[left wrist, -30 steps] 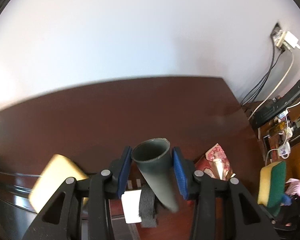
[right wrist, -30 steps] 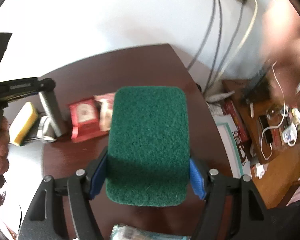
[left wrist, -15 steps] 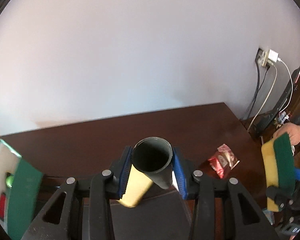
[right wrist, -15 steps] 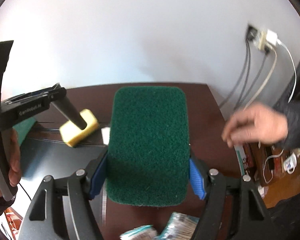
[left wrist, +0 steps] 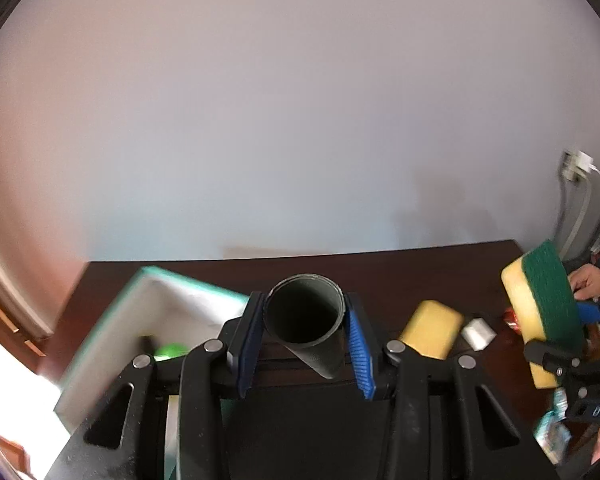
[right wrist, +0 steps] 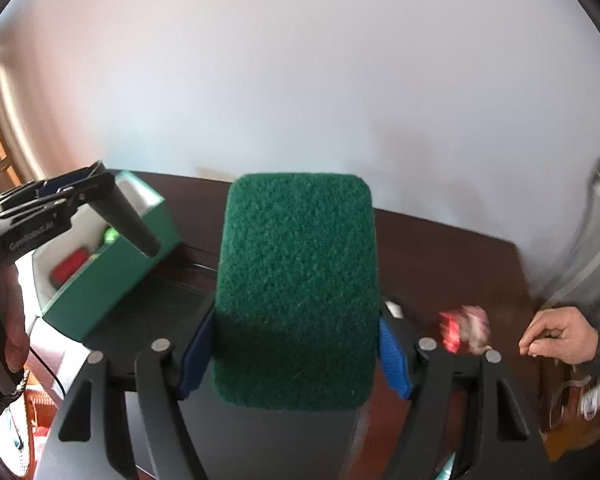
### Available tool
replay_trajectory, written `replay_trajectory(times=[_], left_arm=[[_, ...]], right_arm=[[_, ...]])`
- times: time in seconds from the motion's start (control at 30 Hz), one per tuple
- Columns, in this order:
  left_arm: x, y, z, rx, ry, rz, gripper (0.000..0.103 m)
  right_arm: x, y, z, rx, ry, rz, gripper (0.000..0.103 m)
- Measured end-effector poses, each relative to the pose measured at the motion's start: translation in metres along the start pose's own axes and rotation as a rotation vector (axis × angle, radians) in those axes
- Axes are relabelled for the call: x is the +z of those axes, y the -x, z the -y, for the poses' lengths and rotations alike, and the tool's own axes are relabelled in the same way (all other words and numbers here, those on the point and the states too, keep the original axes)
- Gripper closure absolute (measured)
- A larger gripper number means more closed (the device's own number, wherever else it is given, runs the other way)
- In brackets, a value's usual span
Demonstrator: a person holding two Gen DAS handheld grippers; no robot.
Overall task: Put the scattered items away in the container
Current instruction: 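Carry the green pad and grey cup with both tools over the box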
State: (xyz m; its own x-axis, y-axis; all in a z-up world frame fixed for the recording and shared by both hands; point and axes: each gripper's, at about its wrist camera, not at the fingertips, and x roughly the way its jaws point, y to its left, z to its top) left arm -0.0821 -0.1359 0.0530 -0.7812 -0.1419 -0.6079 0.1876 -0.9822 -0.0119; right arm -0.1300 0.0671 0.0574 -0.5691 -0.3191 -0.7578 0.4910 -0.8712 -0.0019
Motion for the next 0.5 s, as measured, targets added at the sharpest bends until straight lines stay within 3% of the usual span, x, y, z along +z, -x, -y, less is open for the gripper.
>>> replay_trajectory(times=[0.27,0.5], left_arm=[[-0.02,0.003,-0.129,0.151,0.108,-0.03,0.062],[-0.044,-0.015,-0.188,0.183,0.172,-0.072,0.062]], right_arm=[[0.053,-0.049,-0.124,0.138,0.125,-0.004,0.032],[0.081,-0.114,-0.231,0.212,0.227,-0.056,0.032]])
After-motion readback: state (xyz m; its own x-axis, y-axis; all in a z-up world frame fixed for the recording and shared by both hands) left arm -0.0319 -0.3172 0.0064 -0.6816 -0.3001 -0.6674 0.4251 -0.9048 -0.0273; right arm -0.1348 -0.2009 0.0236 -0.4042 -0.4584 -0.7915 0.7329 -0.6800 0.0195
